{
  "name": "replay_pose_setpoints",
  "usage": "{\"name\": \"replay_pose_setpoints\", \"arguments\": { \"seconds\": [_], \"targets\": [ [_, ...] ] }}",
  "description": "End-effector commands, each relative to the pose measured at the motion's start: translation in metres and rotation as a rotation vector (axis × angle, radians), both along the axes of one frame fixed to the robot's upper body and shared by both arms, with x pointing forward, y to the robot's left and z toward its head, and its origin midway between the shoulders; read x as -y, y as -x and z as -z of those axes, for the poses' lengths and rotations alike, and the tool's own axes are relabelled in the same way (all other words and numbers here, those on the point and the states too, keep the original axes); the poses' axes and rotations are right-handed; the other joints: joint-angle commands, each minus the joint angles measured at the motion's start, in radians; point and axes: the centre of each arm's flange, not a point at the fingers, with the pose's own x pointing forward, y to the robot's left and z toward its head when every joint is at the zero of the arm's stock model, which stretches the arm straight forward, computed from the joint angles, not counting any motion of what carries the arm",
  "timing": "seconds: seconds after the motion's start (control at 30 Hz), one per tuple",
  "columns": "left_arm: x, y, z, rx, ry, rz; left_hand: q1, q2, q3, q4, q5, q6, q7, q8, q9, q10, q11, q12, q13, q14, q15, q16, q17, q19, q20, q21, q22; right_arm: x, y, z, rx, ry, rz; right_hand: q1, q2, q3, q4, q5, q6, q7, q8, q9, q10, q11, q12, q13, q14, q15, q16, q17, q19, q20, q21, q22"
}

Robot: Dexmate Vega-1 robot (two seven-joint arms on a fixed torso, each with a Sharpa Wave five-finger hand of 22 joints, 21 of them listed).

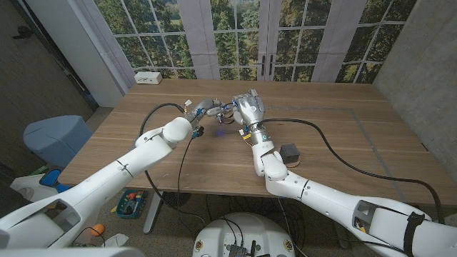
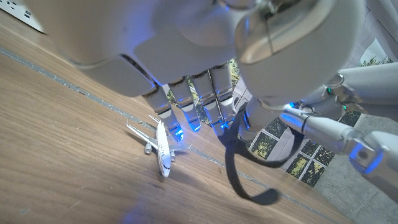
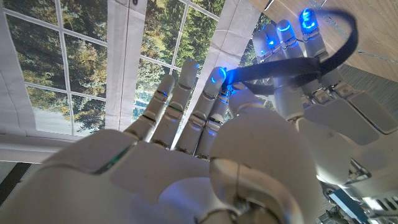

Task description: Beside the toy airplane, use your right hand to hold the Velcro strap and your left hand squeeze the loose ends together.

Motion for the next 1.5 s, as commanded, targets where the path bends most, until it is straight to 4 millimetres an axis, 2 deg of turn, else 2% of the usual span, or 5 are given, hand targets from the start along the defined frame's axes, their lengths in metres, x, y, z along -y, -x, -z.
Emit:
{"name": "replay_pose_setpoints", "arguments": {
  "seconds": [0.03,0.47,0.9,1.17,1.5],
  "targets": [
    [0.006,0.004,-0.002,-0.002,-0.022,0.000,-0.048,0.053,0.003,0.053,0.012,0.057,0.019,-0.003,-0.001,0.048,0.012,0.008,0.000,0.048,-0.052,0.012,0.008,0.015,0.001,0.012,0.005,0.004,0.001,0.002,-0.006,0.018,0.007,0.006,-0.008,0.002,-0.009,0.005,0.027,0.006,0.002,0.002,0.009,-0.004,-0.005,0.000,0.009,-0.146,-0.006,0.004,-0.005,-0.030,0.012,0.002],
    [0.005,-0.007,-0.002,-0.045,0.029,0.080,-0.098,0.071,0.120,0.133,0.019,0.176,0.109,-0.007,-0.001,0.170,0.104,0.013,-0.002,0.164,-0.024,0.011,0.002,0.023,0.019,0.029,0.010,0.006,-0.002,0.000,0.002,-0.005,-0.004,0.036,-0.019,0.014,-0.034,0.004,0.029,-0.005,-0.011,-0.023,0.034,0.000,-0.043,-0.063,0.024,-0.149,-0.003,0.008,0.022,0.004,0.036,-0.002],
    [0.003,-0.026,0.008,-0.026,0.148,0.103,-0.109,0.075,0.144,0.151,0.019,0.193,0.112,-0.013,0.000,0.175,0.105,0.004,-0.002,0.183,-0.021,0.012,0.009,0.032,0.024,0.037,0.010,0.006,-0.005,-0.008,-0.216,-0.157,-0.031,-0.247,-0.092,-0.047,0.050,-0.049,-0.381,0.060,-0.271,-0.141,-0.282,0.119,-0.321,-0.234,-0.113,-0.101,-0.111,-0.068,-0.070,0.124,0.007,-0.011],
    [0.006,-0.034,0.012,0.033,0.223,0.128,-0.113,0.072,0.149,0.156,0.018,0.178,0.097,-0.025,0.000,0.152,0.089,-0.011,-0.003,0.184,-0.026,0.014,0.017,0.039,0.028,0.042,0.011,0.001,-0.007,-0.011,-0.360,-0.214,-0.030,-0.357,-0.116,-0.092,0.079,-0.049,-0.407,0.124,-0.289,-0.159,-0.323,0.161,-0.380,-0.260,-0.151,-0.050,-0.130,-0.096,-0.126,0.170,-0.027,-0.012],
    [0.011,-0.039,0.017,0.065,0.311,0.141,-0.119,0.070,0.150,0.161,0.017,0.175,0.082,-0.032,-0.001,0.140,0.076,-0.022,-0.003,0.197,-0.033,0.023,0.026,0.043,0.025,0.046,0.011,-0.001,-0.006,-0.013,-0.441,-0.288,-0.082,-0.352,-0.085,-0.095,0.048,-0.036,-0.310,0.140,-0.263,-0.170,-0.219,0.177,-0.343,-0.239,-0.130,-0.028,-0.081,-0.092,-0.133,0.177,-0.045,-0.012]
  ]
}}
